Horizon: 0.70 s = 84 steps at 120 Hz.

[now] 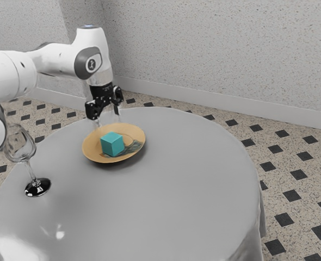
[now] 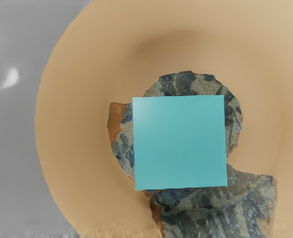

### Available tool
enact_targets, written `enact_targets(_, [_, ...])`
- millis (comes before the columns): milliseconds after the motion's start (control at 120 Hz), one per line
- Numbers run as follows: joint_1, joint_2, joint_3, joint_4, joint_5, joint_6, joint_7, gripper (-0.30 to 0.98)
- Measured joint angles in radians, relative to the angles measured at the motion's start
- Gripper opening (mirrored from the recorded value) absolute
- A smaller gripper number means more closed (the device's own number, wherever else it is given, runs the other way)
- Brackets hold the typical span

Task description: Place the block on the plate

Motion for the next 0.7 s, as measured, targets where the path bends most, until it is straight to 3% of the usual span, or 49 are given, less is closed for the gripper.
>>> enact_targets(292, [-0.049, -0.217, 0.002, -0.05, 0.012, -0.178, 0.09, 0.69])
enact_targets(467, [-0.075, -0.324, 0.01, -0.094, 0.068, -0.236, 0.37, 0.69])
enact_targets(700, [-0.108, -0.422, 0.041, -0.151, 0.088, -0.264, 0.71, 0.69])
